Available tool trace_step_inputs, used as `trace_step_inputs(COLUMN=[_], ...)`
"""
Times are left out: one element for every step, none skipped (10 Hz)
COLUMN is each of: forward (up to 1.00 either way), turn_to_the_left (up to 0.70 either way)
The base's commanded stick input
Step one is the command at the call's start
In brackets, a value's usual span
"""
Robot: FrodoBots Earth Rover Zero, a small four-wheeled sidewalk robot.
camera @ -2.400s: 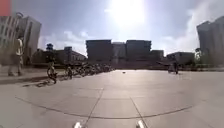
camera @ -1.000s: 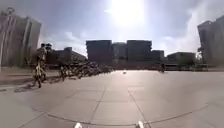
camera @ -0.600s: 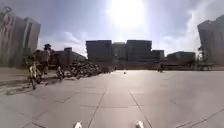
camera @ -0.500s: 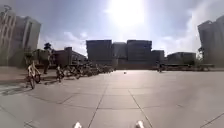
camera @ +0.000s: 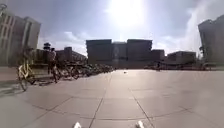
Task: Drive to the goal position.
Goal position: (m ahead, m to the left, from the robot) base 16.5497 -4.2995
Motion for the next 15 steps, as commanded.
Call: trace_step_inputs(forward=[0.70, 0.70, 0.70, 0.70, 0.70, 0.70, 0.70, 0.70, 0.70, 0.70, 0.70, 0.70, 0.70, 0.70, 0.70], turn_to_the_left=[0.00, 0.00, 0.00, 0.00, 0.00, 0.00, 0.00, 0.00, 0.00, 0.00, 0.00, 0.00, 0.00, 0.00, 0.00])
